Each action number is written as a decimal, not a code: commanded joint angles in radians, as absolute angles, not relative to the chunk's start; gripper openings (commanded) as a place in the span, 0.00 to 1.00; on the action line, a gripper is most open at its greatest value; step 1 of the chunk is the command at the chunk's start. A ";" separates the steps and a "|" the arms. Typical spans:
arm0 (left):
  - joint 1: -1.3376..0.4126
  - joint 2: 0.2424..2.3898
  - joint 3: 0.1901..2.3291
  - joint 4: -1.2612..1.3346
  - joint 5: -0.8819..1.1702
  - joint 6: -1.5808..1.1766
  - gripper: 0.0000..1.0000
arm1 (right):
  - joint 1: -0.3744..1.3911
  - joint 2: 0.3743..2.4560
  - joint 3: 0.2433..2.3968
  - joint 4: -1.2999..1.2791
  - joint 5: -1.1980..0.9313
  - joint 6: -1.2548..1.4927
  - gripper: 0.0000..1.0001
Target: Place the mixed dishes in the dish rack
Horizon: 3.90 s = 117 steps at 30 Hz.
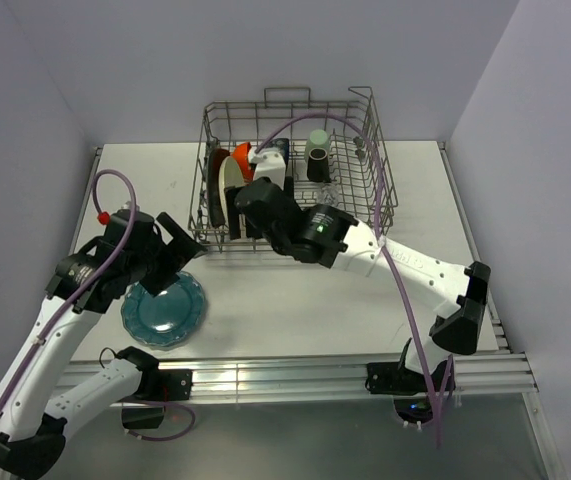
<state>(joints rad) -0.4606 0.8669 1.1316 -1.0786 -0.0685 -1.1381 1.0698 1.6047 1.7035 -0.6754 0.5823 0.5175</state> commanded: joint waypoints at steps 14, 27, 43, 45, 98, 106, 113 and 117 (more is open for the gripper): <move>-0.462 0.838 1.146 -1.037 -0.060 -1.144 0.98 | 1.132 1.493 1.479 -0.585 0.266 0.521 0.82; -0.460 0.836 1.138 -1.014 0.006 -1.140 0.98 | 1.143 1.534 1.335 -0.540 0.006 0.515 0.84; -0.462 0.747 1.089 -0.894 0.098 -1.361 0.97 | 1.155 1.668 1.172 -0.155 -0.192 0.810 0.63; -0.460 0.723 1.085 -0.890 0.113 -1.382 0.96 | 1.158 1.667 1.090 -0.112 -0.146 0.870 0.60; -0.462 0.703 1.290 -1.104 0.121 -1.227 0.93 | 1.151 2.149 1.055 0.538 -0.077 1.373 0.40; -0.462 0.710 1.253 -1.114 0.138 -1.221 0.93 | 1.109 2.102 0.927 0.632 -0.066 1.468 0.00; -0.462 0.735 1.140 -1.085 0.166 -1.206 0.93 | 1.040 1.840 0.638 0.647 -0.066 1.462 0.00; -0.462 0.736 1.022 -1.002 0.230 -1.230 0.94 | 1.016 1.689 0.513 0.620 -0.075 1.447 0.00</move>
